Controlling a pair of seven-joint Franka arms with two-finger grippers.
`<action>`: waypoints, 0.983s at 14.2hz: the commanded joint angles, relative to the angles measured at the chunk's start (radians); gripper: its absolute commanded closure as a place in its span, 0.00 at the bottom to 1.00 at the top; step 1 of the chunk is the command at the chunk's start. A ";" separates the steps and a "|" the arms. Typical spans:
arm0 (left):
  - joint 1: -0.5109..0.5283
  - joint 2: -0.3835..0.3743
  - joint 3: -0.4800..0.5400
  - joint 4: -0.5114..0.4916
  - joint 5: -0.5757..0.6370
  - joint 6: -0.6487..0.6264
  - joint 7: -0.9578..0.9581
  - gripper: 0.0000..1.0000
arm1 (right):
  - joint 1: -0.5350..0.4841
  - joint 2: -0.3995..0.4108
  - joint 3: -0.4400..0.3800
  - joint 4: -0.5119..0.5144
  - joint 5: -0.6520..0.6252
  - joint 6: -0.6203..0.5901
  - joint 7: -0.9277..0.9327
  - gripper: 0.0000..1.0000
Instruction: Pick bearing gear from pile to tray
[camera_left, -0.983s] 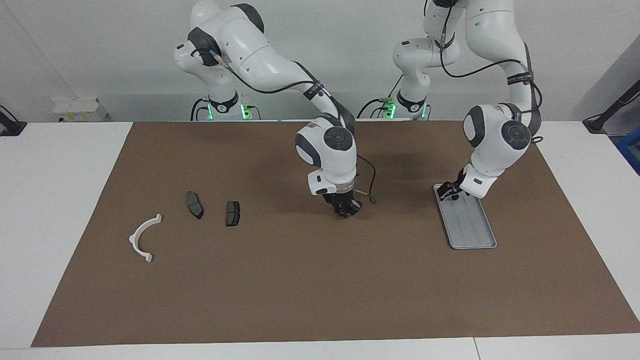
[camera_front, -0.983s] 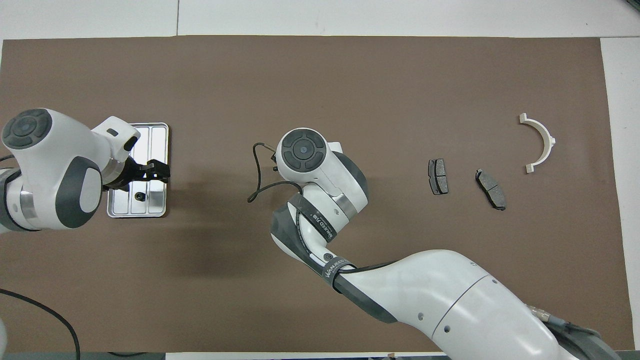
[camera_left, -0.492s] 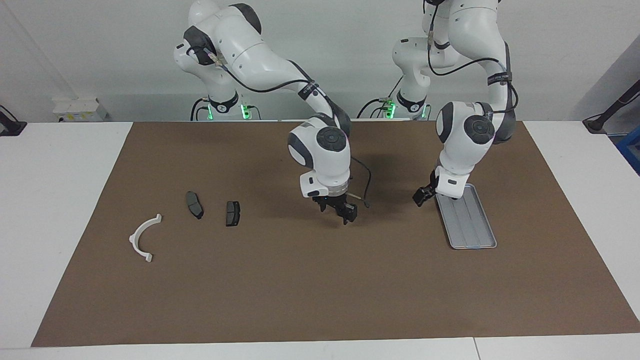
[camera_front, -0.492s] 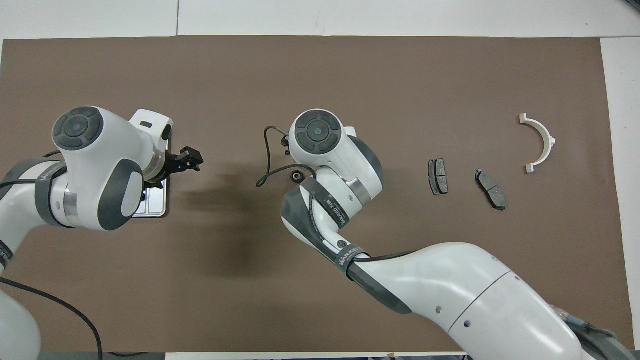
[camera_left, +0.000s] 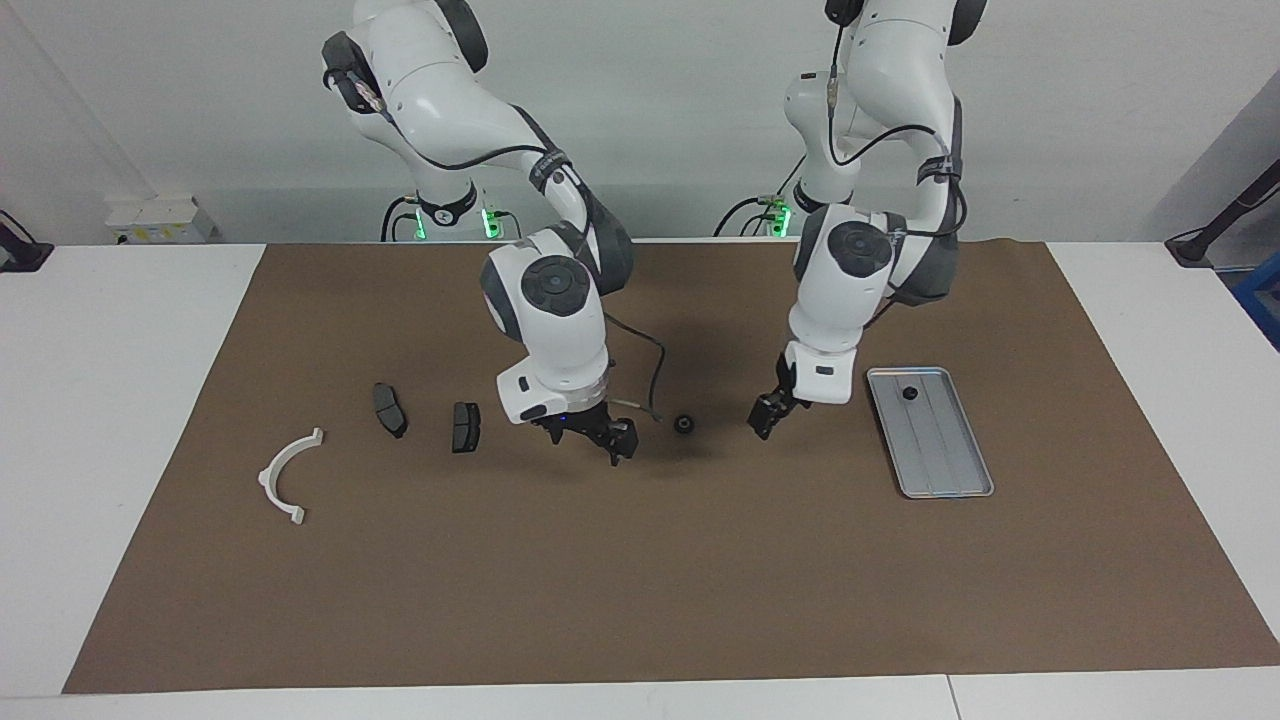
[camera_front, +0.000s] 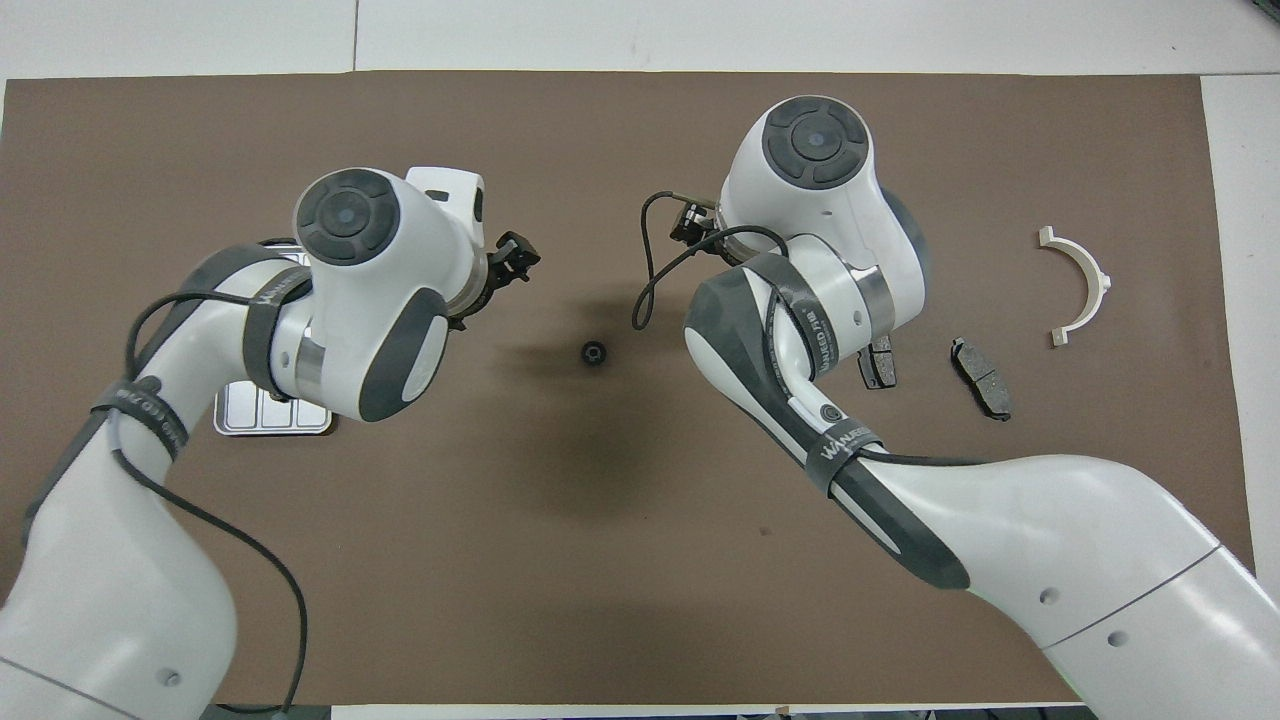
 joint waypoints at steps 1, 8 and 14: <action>-0.061 0.120 0.020 0.139 0.010 -0.035 -0.037 0.00 | -0.068 -0.025 0.016 -0.015 0.023 -0.034 -0.154 0.00; -0.190 0.125 0.021 0.066 0.062 -0.018 -0.144 0.00 | -0.146 -0.163 -0.111 -0.104 0.090 -0.066 -0.740 0.00; -0.213 0.159 0.047 0.075 0.080 -0.024 -0.151 0.00 | -0.209 -0.381 -0.174 -0.182 0.102 -0.224 -0.968 0.00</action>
